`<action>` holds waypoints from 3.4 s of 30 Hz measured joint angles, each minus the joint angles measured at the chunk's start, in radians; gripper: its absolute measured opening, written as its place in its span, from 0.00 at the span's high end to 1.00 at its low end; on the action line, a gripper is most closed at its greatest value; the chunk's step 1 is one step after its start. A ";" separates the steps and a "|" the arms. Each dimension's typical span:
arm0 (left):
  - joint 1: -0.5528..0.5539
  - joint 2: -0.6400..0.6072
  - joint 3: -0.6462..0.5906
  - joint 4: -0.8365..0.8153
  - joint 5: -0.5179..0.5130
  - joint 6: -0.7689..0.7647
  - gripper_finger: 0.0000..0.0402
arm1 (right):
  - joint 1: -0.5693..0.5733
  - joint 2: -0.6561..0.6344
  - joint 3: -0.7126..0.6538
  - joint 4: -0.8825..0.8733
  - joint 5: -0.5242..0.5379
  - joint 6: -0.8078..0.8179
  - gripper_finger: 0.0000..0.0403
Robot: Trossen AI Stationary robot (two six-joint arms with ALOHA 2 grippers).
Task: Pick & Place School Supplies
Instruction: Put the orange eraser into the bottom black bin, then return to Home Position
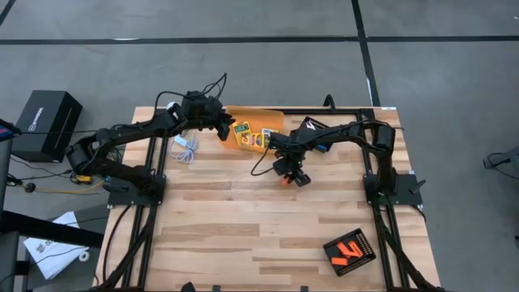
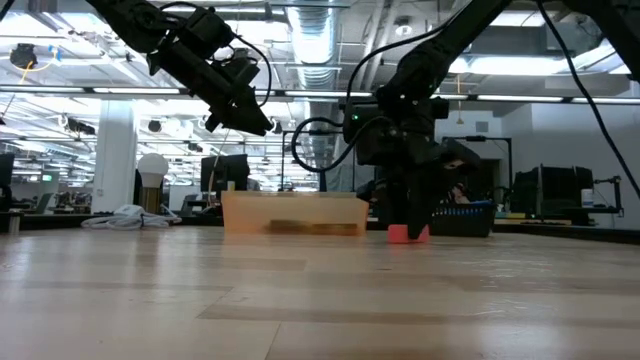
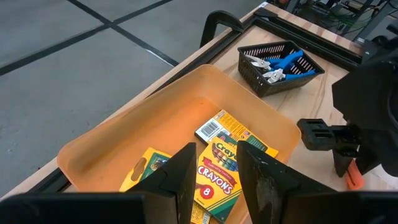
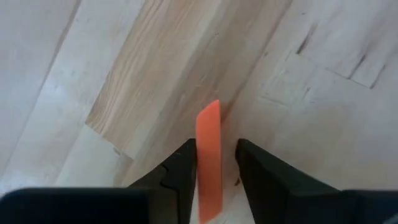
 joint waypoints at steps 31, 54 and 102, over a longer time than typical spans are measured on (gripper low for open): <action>-0.134 0.000 0.000 0.038 0.057 -0.077 0.80 | 0.142 -0.589 -0.044 -0.412 -0.225 0.587 0.95; -0.308 0.000 0.000 0.169 0.042 -0.186 0.81 | 1.109 -0.883 -0.728 0.431 0.277 2.091 0.95; -0.290 -0.553 0.000 0.264 -0.072 -0.286 0.81 | 0.894 -1.426 -0.738 0.735 0.386 1.600 0.39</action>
